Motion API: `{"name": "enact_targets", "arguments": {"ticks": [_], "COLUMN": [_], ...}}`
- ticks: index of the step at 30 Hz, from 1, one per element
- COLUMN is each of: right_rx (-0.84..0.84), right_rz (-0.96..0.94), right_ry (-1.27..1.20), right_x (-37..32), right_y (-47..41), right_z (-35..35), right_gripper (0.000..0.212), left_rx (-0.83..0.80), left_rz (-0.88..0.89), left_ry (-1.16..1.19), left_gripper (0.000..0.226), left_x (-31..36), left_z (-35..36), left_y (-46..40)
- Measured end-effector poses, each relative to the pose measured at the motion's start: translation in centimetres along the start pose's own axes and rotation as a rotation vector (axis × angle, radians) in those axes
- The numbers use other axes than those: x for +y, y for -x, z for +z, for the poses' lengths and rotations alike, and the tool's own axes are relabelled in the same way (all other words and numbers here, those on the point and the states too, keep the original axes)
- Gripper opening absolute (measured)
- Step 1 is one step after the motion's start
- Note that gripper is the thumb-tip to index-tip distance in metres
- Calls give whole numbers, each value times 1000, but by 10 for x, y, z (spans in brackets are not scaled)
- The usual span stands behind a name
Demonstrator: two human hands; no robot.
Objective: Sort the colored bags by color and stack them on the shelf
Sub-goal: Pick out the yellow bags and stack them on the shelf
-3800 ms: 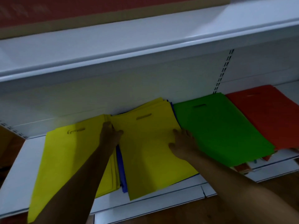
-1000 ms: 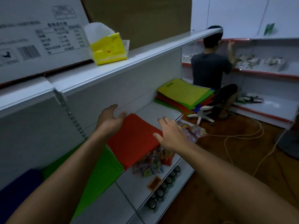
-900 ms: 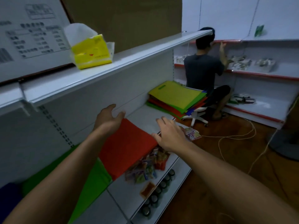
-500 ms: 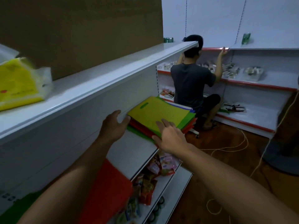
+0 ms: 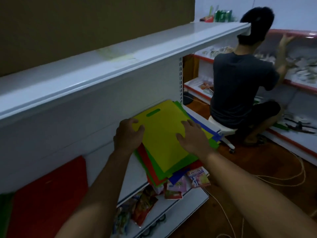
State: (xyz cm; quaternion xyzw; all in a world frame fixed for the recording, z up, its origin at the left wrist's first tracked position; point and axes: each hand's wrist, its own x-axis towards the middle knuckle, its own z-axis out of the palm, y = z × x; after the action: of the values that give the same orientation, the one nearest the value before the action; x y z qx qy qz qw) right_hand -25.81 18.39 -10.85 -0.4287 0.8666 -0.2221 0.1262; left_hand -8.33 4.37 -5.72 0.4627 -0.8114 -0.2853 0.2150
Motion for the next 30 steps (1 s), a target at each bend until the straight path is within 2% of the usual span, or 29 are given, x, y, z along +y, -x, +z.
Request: {"name": "enact_targets", "arguments": {"ticks": [9, 13, 18, 24, 27, 30], "right_rx": [-191, -146, -72, -60, -61, -66], "right_rz": [78, -1, -70, -117, -116, -117], "right_ry": [87, 134, 128, 76, 78, 64], "right_x": [46, 50, 47, 48, 47, 49], "right_y": [-57, -56, -54, -55, -57, -58], "right_z": [25, 32, 26, 24, 25, 24], "right_gripper": [76, 74, 65, 56, 58, 63], "left_rx": [2, -29, 96, 272, 248, 126], "left_rz": [-246, -341, -467, -557, -650, -628], "left_ry": [65, 148, 262, 575, 719, 839], "left_gripper": [40, 42, 42, 58, 42, 24], "left_x": [-15, -22, -36, -42, -45, -42], "left_z": [70, 88, 88, 76, 71, 62], "left_y": [-11, -12, -11, -12, -13, -9]}}
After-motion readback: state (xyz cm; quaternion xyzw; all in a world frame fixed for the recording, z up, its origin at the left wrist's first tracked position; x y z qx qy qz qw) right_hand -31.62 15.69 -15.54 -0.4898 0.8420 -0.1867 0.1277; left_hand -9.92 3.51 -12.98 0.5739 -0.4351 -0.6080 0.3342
